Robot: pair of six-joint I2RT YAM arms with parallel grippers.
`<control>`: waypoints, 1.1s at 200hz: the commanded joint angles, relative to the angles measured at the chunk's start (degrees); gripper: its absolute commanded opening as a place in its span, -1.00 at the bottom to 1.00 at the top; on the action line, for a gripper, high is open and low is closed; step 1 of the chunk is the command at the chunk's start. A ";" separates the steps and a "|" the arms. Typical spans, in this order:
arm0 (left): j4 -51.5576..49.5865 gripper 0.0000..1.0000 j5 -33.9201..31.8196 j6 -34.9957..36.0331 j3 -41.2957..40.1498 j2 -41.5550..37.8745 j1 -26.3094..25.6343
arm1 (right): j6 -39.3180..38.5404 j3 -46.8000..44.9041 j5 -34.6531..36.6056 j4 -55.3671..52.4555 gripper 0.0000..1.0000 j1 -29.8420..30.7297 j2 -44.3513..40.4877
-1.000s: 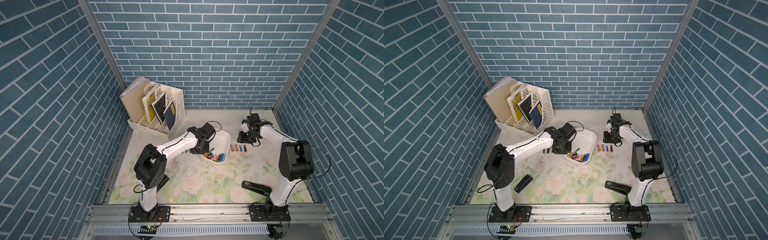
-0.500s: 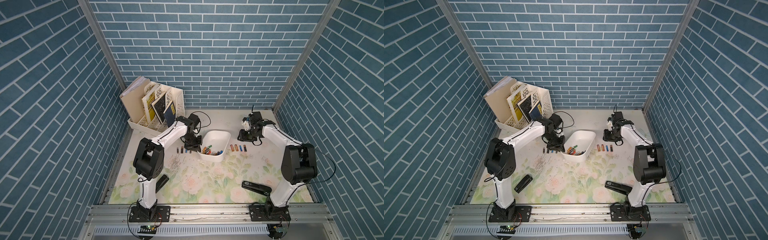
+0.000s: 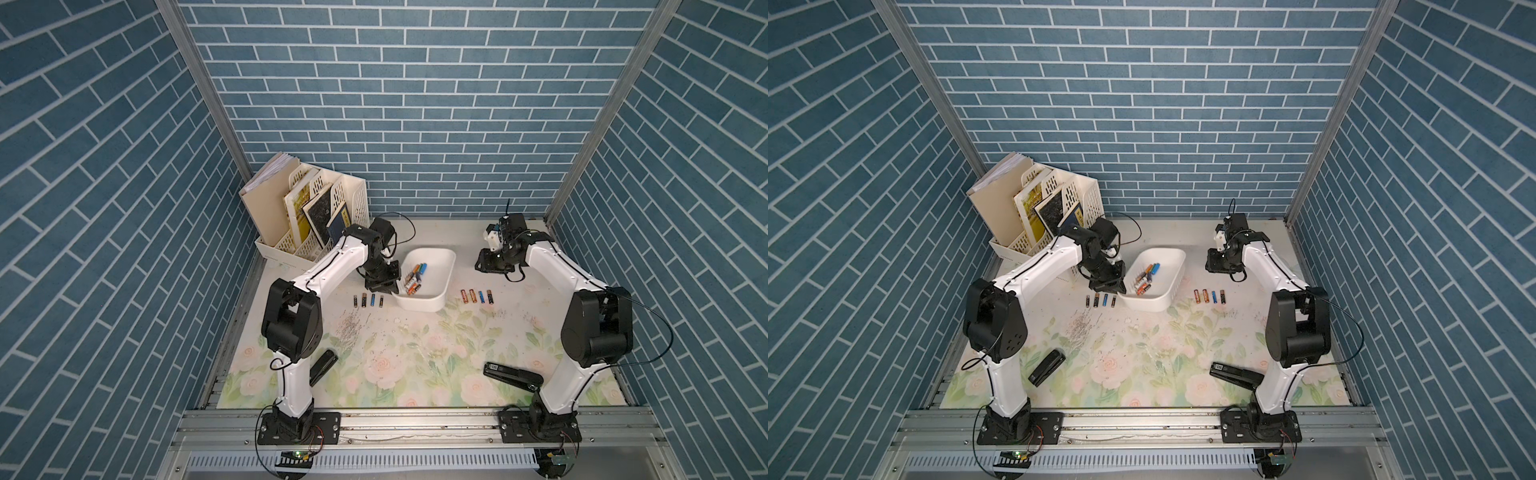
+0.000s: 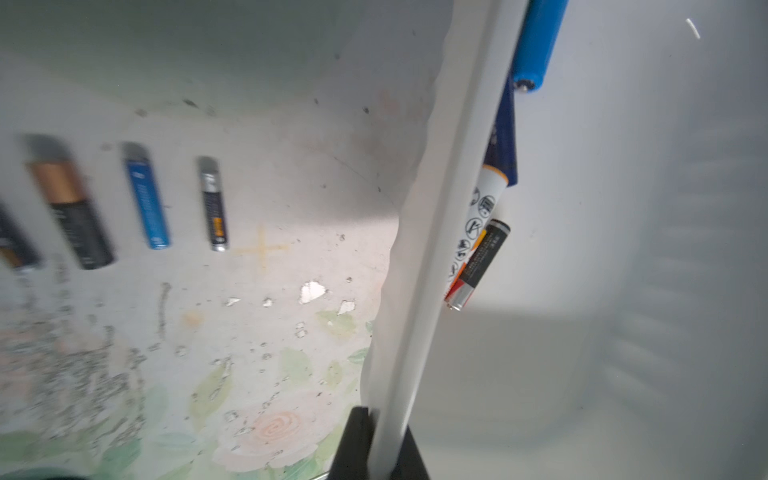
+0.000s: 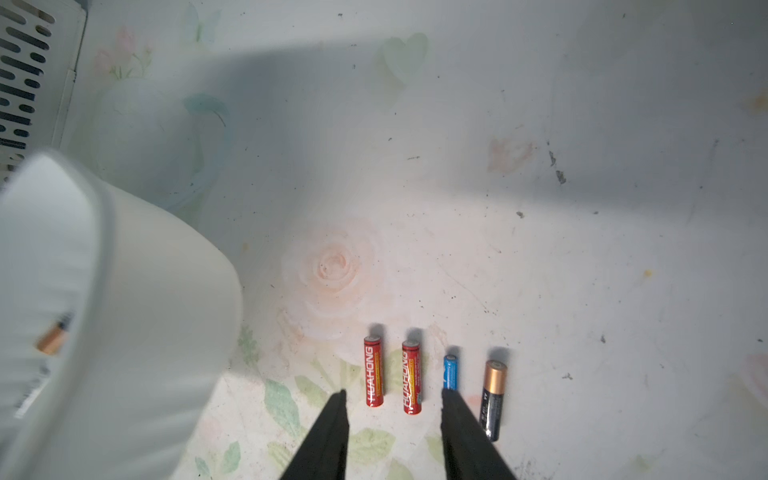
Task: Take the batteries out of the storage box
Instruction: Adjust the storage box at the center of the board.
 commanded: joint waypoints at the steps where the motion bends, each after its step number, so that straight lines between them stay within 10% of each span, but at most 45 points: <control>1: -7.87 -1.00 -13.21 -0.57 5.09 -1.30 -0.12 | -0.56 2.60 -0.30 -4.02 -0.19 -0.17 1.53; 154: -10.36 -1.00 -24.01 -5.15 1.14 -3.84 -3.06 | -1.89 6.72 1.15 -9.47 -0.19 -0.14 2.07; 220: -8.78 -1.00 -14.55 0.00 1.53 -2.46 -2.38 | -1.45 5.82 1.94 -9.45 -0.19 -0.08 1.16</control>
